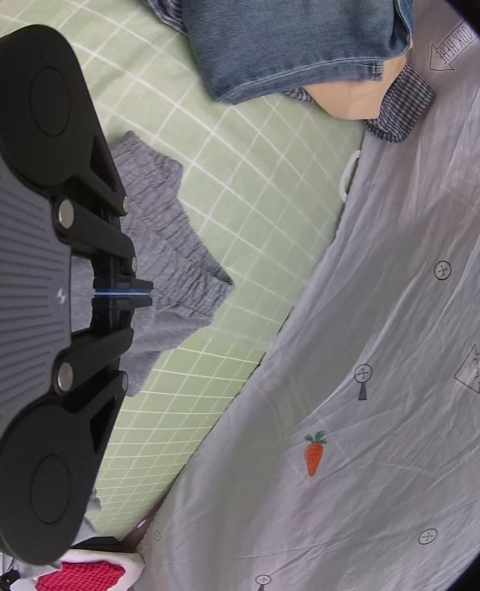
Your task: Fold clothes
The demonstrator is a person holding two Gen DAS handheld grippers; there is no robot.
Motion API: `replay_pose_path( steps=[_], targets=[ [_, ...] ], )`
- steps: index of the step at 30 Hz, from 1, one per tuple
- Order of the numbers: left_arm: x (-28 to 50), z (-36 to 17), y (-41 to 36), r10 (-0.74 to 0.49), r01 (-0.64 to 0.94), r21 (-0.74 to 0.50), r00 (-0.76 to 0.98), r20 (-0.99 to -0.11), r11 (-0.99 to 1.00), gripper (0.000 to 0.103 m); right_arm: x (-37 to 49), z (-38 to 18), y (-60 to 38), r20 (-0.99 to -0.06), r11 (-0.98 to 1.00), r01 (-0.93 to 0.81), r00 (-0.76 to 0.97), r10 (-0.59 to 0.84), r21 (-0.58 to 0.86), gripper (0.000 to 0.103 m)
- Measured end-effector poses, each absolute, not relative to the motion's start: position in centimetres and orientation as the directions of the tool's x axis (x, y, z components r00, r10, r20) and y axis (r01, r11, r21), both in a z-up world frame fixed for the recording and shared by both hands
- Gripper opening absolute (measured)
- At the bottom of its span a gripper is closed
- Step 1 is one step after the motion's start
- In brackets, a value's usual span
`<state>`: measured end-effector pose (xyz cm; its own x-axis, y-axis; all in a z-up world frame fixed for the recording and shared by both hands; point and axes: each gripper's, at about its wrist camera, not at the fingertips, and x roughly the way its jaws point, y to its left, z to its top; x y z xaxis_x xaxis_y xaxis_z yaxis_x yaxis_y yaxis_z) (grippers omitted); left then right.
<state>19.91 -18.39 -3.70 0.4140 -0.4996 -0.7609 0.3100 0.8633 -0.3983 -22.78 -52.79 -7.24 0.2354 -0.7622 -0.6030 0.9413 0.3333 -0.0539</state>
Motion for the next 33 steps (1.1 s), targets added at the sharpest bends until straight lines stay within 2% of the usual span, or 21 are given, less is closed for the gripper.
replay_pose_path(
  steps=[1,3,5,6,7,9,11,12,13,14,15,20,24,26,27,28,29,30,31,32,33],
  targets=[
    [19.4,-4.1,-18.6,-0.490,0.302,-0.393,0.407,-0.771,0.869,0.000,-24.4,-8.0,-53.4,-0.628,0.297,0.952,0.188,-0.755,-0.072,0.001],
    [18.5,-4.7,-19.0,-0.471,0.284,-0.383,0.389,-0.791,0.879,0.007,-27.4,-9.5,-54.7,-0.686,0.242,0.966,0.116,-0.718,-0.090,0.002],
    [18.1,-5.2,-19.5,-0.462,0.276,-0.379,0.373,-0.804,0.883,0.023,-27.4,-10.2,-55.2,-0.704,0.235,0.969,0.111,-0.702,-0.081,0.006],
    [18.0,-5.3,-19.9,-0.458,0.279,-0.374,0.371,-0.807,0.885,0.027,-27.1,-10.6,-55.4,-0.709,0.235,0.969,0.115,-0.696,-0.074,0.012],
    [18.0,-5.4,-20.3,-0.453,0.280,-0.367,0.371,-0.811,0.887,0.032,-26.9,-10.9,-55.7,-0.715,0.236,0.970,0.118,-0.689,-0.067,0.025],
    [18.5,-5.5,-21.2,-0.438,0.274,-0.354,0.375,-0.817,0.894,0.040,-26.3,-11.5,-56.1,-0.726,0.236,0.970,0.124,-0.676,-0.054,0.040],
    [19.5,-5.6,-22.2,-0.429,0.271,-0.346,0.375,-0.821,0.898,0.050,-25.8,-12.1,-56.6,-0.737,0.236,0.971,0.131,-0.663,-0.041,0.047],
    [20.1,-5.8,-22.7,-0.422,0.270,-0.338,0.378,-0.824,0.902,0.054,-25.5,-12.4,-56.8,-0.742,0.236,0.971,0.134,-0.657,-0.034,0.057],
    [20.8,-6.0,-23.2,-0.412,0.268,-0.327,0.384,-0.827,0.906,0.061,-25.2,-12.7,-57.0,-0.748,0.236,0.971,0.137,-0.650,-0.027,0.068],
    [21.5,-6.2,-23.7,-0.402,0.266,-0.316,0.390,-0.829,0.911,0.070,-25.0,-13.0,-57.3,-0.753,0.236,0.972,0.140,-0.643,-0.020,0.072],
    [22.3,-6.4,-24.1,-0.389,0.261,-0.304,0.400,-0.830,0.916,0.074,-24.7,-13.4,-57.5,-0.758,0.236,0.972,0.144,-0.636,-0.014,0.077],
    [26.3,-8.3,-26.5,-0.356,0.242,-0.275,0.414,-0.838,0.930,0.077,-24.6,-16.6,-58.3,-0.793,0.191,0.974,0.020,-0.609,-0.121,0.078],
    [28.2,-10.1,-28.3,-0.295,0.252,-0.202,0.422,-0.857,0.946,0.078,-26.0,-17.9,-58.5,-0.805,0.133,0.979,-0.047,-0.592,-0.155,0.085],
    [28.5,-10.9,-28.8,-0.279,0.246,-0.185,0.436,-0.856,0.951,0.077,-26.5,-18.0,-58.4,-0.805,0.136,0.981,-0.032,-0.592,-0.140,0.083],
    [28.6,-11.2,-29.0,-0.275,0.243,-0.181,0.440,-0.855,0.953,0.075,-26.7,-17.9,-58.3,-0.804,0.146,0.982,-0.011,-0.595,-0.121,0.071],
    [28.7,-11.4,-29.1,-0.271,0.237,-0.179,0.448,-0.852,0.955,0.063,-26.9,-17.8,-58.2,-0.802,0.158,0.982,0.014,-0.598,-0.100,0.050],
    [28.7,-11.5,-29.1,-0.261,0.225,-0.172,0.460,-0.849,0.959,0.047,-26.8,-17.5,-58.2,-0.796,0.166,0.982,0.028,-0.605,-0.092,0.042],
    [28.7,-11.4,-28.9,-0.261,0.218,-0.176,0.467,-0.845,0.960,0.038,-26.8,-17.2,-58.1,-0.788,0.174,0.981,0.037,-0.615,-0.090,0.030],
    [28.7,-11.3,-28.7,-0.276,0.216,-0.194,0.468,-0.839,0.957,0.016,-26.7,-16.8,-58.1,-0.775,0.181,0.979,0.042,-0.630,-0.095,0.016],
    [28.7,-11.0,-28.4,-0.299,0.212,-0.223,0.466,-0.833,0.951,0.014,-26.6,-16.3,-58.1,-0.760,0.188,0.977,0.045,-0.648,-0.102,0.011],
    [28.6,-10.6,-28.0,-0.323,0.208,-0.253,0.468,-0.823,0.945,0.012,-26.7,-15.8,-58.1,-0.741,0.189,0.976,0.051,-0.670,-0.104,0.009]
  ],
)
